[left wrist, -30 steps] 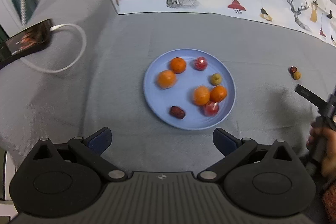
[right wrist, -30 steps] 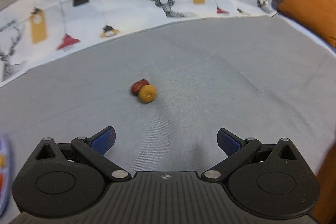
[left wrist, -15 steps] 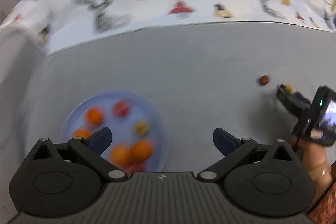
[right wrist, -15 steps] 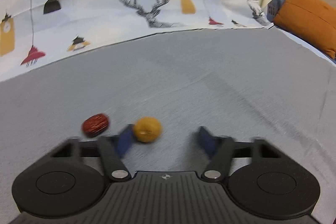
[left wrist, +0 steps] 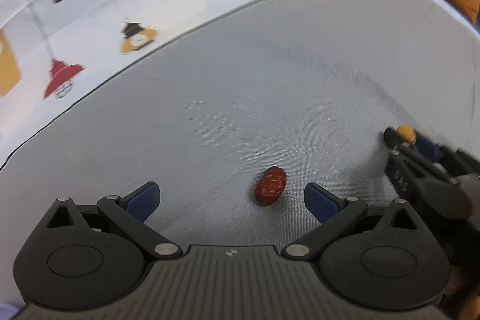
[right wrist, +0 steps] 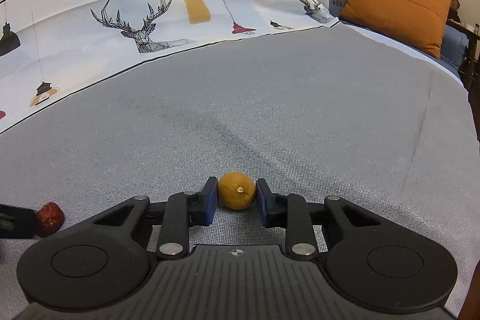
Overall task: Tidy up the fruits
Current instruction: 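Grasp a yellow fruit with the right tool while the left tool grasps a date, then carry the date and yellow fruit onto the blue plate and open both tools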
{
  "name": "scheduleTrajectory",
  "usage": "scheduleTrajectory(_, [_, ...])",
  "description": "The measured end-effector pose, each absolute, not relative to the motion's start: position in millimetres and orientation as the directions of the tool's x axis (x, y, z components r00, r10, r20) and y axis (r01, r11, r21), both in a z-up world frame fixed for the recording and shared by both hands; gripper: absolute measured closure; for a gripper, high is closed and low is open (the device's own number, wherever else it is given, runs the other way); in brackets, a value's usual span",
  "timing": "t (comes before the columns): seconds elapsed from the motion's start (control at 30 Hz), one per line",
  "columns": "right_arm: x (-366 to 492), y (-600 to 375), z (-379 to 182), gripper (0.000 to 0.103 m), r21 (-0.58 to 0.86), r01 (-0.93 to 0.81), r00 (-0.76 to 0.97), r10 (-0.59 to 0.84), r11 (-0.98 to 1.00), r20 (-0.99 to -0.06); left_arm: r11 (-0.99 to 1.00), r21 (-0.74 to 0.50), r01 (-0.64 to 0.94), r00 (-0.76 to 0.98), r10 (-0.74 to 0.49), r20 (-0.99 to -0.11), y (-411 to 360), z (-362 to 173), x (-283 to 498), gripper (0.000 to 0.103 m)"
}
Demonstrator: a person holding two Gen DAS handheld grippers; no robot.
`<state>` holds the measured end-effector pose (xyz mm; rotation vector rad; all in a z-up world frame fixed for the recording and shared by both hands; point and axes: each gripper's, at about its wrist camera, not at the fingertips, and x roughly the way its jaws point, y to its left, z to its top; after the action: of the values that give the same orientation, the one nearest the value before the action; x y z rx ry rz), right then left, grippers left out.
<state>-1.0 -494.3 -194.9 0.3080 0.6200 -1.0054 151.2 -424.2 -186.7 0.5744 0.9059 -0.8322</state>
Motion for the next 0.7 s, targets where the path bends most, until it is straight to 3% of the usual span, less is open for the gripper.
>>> scheduleTrajectory(0.03, [-1, -495, -194, 0.075, -0.038, 0.858, 0.384, -0.689, 0.512, -0.614, 0.548, 0.086, 0.832, 0.339, -0.380, -0.861, -427, -191, 153, 0.018])
scheduleTrajectory(0.07, [-1, -495, -194, 0.075, -0.038, 0.859, 0.384, -0.690, 0.511, -0.614, 0.528, 0.078, 0.845, 0.315, -0.376, -0.871, -431, -196, 152, 0.042])
scheduleTrajectory(0.1, [-2, -494, -194, 0.075, -0.038, 0.859, 0.383, -0.690, 0.511, -0.614, 0.509, 0.063, 0.858, 0.292, -0.384, -0.876, -435, -199, 152, 0.045])
scheduleTrajectory(0.13, [-2, -494, -193, 0.075, -0.037, 0.860, 0.382, -0.690, 0.510, -0.615, 0.503, 0.065, 0.862, 0.302, -0.407, -0.862, -434, -197, 151, 0.080])
scheduleTrajectory(0.4, [-5, -496, -176, 0.075, 0.024, 0.881, 0.388, -0.692, 0.472, -0.609, 0.542, 0.061, 0.838, 0.353, -0.455, -0.818, -393, -167, 136, 0.080])
scheduleTrajectory(0.53, [-12, -484, -159, 0.075, 0.016, 0.882, 0.405, -0.738, 0.472, -0.540, 0.631, 0.037, 0.775, 0.394, -0.437, -0.809, -324, -127, 119, 0.080])
scheduleTrajectory(0.7, [-26, -450, -128, 0.075, -0.024, 0.876, 0.399, -0.754, 0.481, -0.522, 0.718, 0.004, 0.696, 0.429, -0.412, -0.804, -217, -67, 83, 0.080])
